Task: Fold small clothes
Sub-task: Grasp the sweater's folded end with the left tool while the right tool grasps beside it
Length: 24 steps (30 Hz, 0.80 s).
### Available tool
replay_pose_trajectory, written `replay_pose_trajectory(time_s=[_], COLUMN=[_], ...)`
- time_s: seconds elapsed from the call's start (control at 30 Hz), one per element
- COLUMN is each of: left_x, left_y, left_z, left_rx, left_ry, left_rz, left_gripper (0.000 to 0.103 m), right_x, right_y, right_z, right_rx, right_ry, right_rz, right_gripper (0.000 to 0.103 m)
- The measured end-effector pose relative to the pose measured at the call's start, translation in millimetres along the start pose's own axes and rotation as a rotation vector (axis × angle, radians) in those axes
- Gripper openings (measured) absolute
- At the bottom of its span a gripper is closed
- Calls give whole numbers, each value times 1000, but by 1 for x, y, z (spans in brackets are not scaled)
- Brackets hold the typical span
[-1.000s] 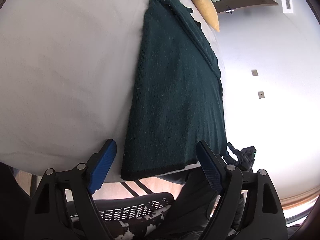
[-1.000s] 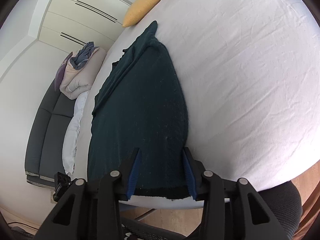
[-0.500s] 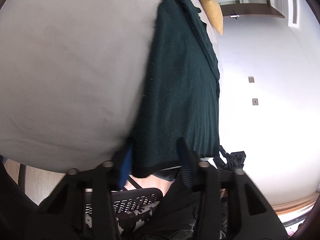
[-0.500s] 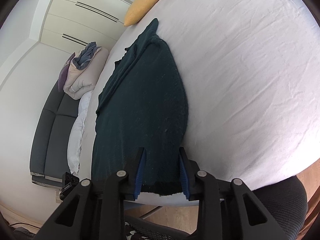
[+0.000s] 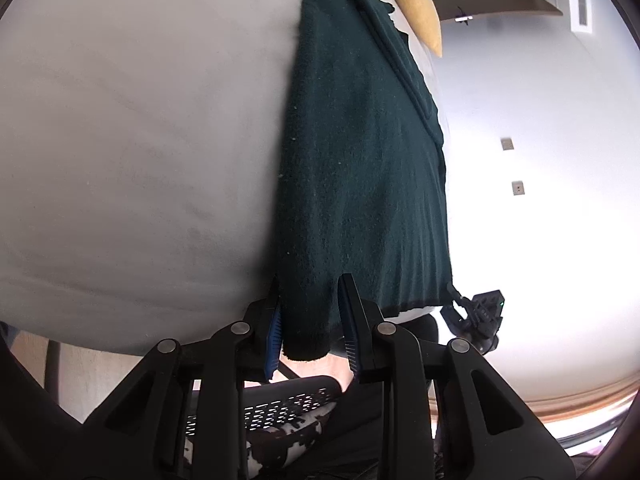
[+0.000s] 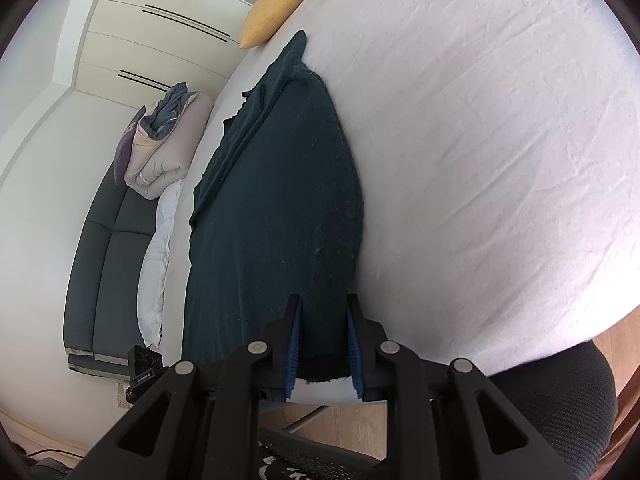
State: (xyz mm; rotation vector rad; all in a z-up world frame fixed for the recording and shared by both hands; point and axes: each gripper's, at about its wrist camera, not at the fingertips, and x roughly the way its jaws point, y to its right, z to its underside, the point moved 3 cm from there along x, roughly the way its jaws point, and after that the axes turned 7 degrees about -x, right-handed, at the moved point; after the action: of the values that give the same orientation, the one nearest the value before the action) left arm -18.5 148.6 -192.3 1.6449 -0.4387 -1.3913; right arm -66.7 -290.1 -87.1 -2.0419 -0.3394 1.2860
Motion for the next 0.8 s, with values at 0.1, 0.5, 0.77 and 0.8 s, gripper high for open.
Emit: replay_pose_trajectory(time_s=[0.1,0.5,0.77,0.8], left_x=[1,9,7,6], left_y=[2,3,3,3], left_z=[1,3,4,4], left_rx=[5,-10,-30,-33], left_ry=[3,26,50,55], left_rz=[-2,14,43,46], left_gripper=[24,7,6,6], right_x=[-1,-20,-10,-8], right_y=[6,24,37,38], right_z=[1,14,-1,-2], right_rx=[35,210,265,273], right_ry=[-2,-5,8,11], right_rz=[-14,-112,-219,-240], right_gripper=[24,38,41,41])
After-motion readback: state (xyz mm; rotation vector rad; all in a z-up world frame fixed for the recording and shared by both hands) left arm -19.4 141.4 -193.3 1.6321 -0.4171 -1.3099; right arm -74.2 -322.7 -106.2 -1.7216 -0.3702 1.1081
